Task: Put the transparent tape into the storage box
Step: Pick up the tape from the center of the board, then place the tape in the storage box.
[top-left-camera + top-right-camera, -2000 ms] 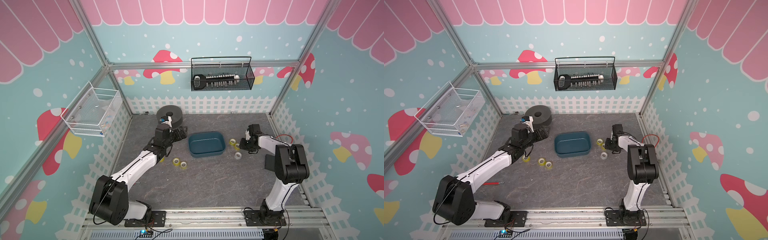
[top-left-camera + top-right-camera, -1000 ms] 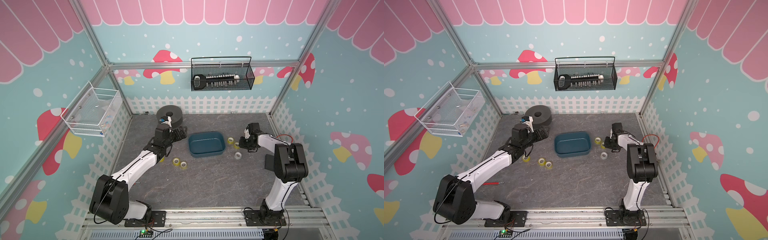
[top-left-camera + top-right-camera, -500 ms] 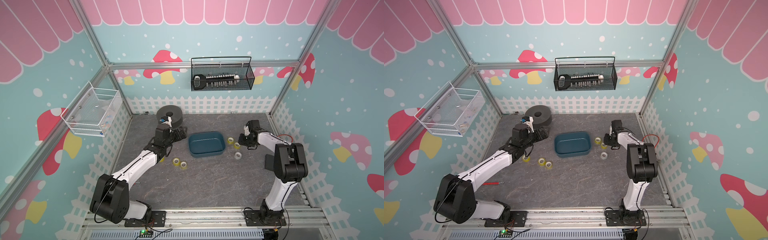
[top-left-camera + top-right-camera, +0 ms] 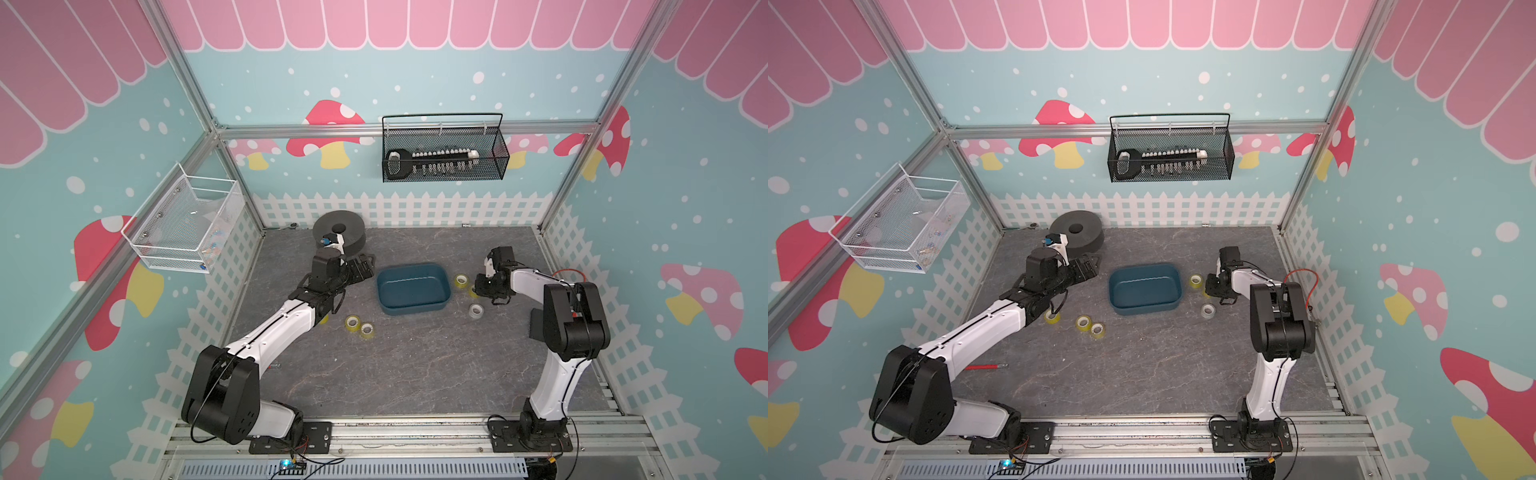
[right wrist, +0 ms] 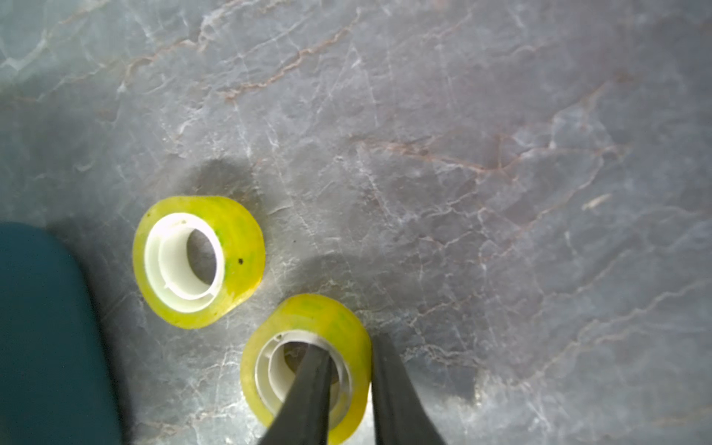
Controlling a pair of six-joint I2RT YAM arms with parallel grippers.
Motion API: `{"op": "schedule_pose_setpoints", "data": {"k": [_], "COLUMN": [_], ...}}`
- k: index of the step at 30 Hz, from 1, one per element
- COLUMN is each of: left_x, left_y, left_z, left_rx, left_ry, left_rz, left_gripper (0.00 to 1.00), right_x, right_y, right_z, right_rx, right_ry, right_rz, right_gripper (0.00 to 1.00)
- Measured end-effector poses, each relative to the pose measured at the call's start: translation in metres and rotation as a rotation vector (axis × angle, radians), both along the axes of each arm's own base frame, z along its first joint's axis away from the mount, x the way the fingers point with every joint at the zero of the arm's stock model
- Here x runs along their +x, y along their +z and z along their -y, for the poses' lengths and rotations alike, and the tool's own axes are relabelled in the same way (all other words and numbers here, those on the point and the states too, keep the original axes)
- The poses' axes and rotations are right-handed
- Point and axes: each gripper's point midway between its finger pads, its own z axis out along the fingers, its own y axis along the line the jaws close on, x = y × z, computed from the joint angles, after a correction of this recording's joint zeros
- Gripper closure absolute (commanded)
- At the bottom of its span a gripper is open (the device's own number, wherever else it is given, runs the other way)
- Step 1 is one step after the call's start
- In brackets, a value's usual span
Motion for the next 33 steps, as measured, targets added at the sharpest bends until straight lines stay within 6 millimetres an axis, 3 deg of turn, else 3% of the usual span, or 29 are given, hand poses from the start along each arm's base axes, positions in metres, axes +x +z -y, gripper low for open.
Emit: {"op": "schedule_pose_setpoints", "data": {"k": [6,12,15,20,23,25,29,31,33], "left_x": [0.001,0.002,0.002,0.003,0.004,0.004,0.0,-0.001,-0.003], "left_y": [0.0,0.0,0.003,0.006,0.009,0.011,0.017,0.021,0.022], "left_z": [-0.001,-0.004,-0.006,-0.011,-0.018,-0.021,-0.028,-0.033,-0.038], "left_rx": [0.006,0.027,0.047,0.063,0.067,0.069,0.068,0.068,0.067], "left_ry": [0.006,0.015,0.015,0.019,0.034,0.041,0.053,0.065,0.073], "left_rz": [0.002,0.012,0.026,0.037,0.039,0.042,0.047,0.047,0.044], "left_gripper": [0.01,0.01,0.01,0.01,0.01,0.01,0.01,0.01,0.01], "right_x": [0.002,-0.012,-0.004,0.025,0.036,0.034,0.032,0.034,0.029], "right_y": [0.003,0.015,0.046,0.121,0.163,0.177,0.172,0.154,0.124], "right_z": [-0.001,-0.005,-0.012,-0.043,-0.082,-0.106,-0.142,-0.162,-0.179], "right_rx": [0.005,-0.034,-0.061,-0.093,-0.097,-0.095,-0.108,-0.116,-0.127], "right_ry": [-0.002,0.012,0.031,0.101,0.182,0.236,0.323,0.37,0.417], "right_rz": [0.01,-0.033,0.005,0.158,0.255,0.284,0.267,0.241,0.181], "right_gripper": [1.0,1.0,1.0,1.0,1.0,1.0,1.0,1.0,1.0]}}
